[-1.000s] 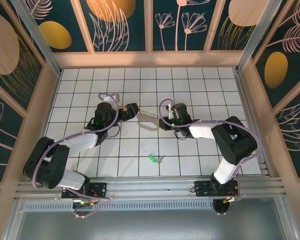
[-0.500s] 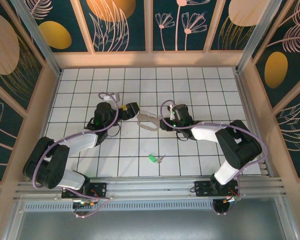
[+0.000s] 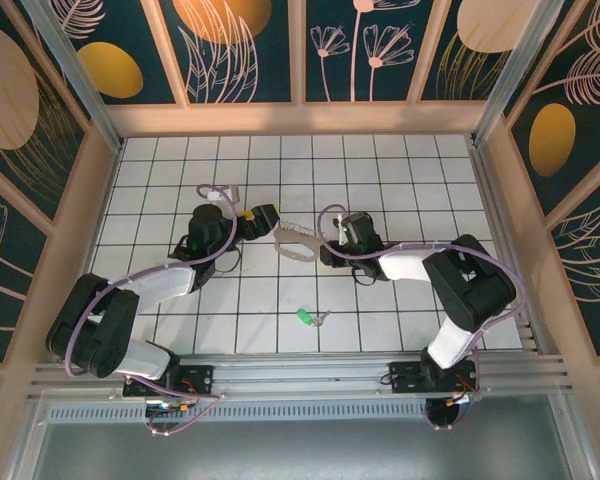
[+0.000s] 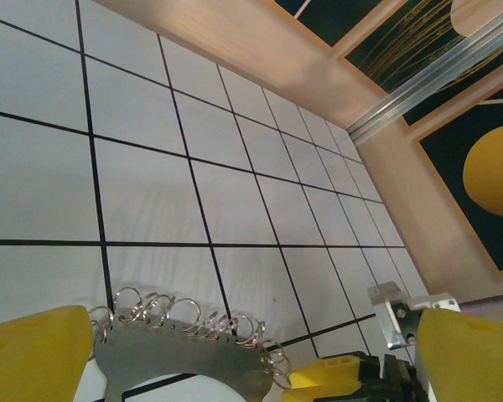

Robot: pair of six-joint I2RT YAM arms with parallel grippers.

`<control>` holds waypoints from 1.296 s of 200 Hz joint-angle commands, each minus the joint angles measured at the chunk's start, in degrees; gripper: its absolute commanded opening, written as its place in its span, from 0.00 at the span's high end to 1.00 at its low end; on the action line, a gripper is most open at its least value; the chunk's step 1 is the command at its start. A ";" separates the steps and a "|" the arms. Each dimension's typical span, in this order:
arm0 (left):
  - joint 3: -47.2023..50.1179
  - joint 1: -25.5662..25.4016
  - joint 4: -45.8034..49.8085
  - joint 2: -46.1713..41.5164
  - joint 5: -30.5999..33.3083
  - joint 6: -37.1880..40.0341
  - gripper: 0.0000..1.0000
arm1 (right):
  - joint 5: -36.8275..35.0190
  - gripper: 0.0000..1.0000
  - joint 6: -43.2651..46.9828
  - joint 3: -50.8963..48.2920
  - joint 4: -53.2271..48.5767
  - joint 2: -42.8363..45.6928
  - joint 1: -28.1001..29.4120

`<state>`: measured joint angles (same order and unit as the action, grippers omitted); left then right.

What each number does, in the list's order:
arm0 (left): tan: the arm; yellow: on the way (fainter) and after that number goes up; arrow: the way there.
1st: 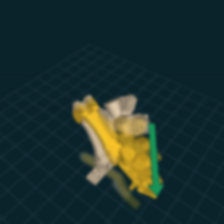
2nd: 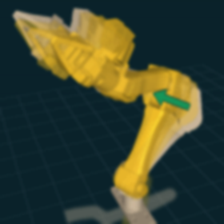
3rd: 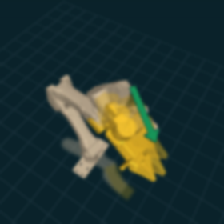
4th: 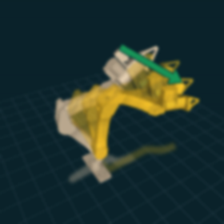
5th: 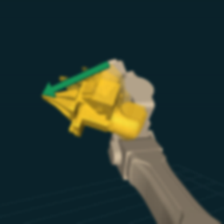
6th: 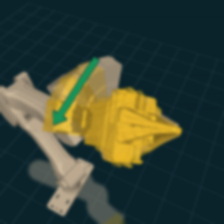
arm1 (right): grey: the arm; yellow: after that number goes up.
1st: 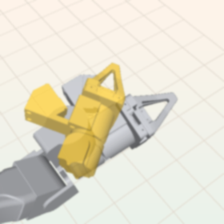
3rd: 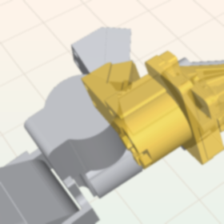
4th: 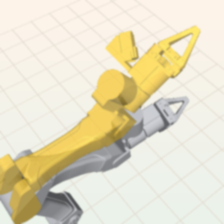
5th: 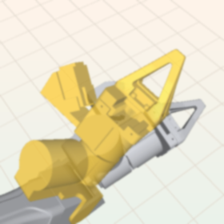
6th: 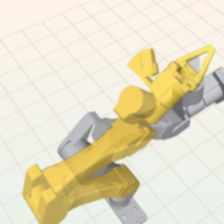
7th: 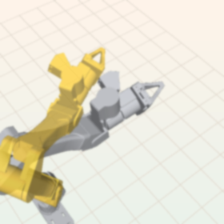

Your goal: Put the keys on the keyring

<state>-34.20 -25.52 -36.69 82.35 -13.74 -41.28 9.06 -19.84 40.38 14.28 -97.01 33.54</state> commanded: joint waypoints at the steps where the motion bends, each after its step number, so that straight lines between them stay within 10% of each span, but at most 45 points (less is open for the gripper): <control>1: -0.52 -0.23 -2.03 0.27 -1.12 -0.57 0.01 | -0.05 0.66 0.41 1.49 0.09 -1.25 0.49; 259: -1.14 -0.19 -3.72 2.23 -3.13 -0.86 0.01 | -3.03 0.88 3.66 5.23 -3.39 -2.58 0.30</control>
<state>-34.20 -25.52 -37.54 84.09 -15.62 -41.89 7.29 -17.17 44.03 12.58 -99.92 33.58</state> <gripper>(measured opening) 0.985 0.124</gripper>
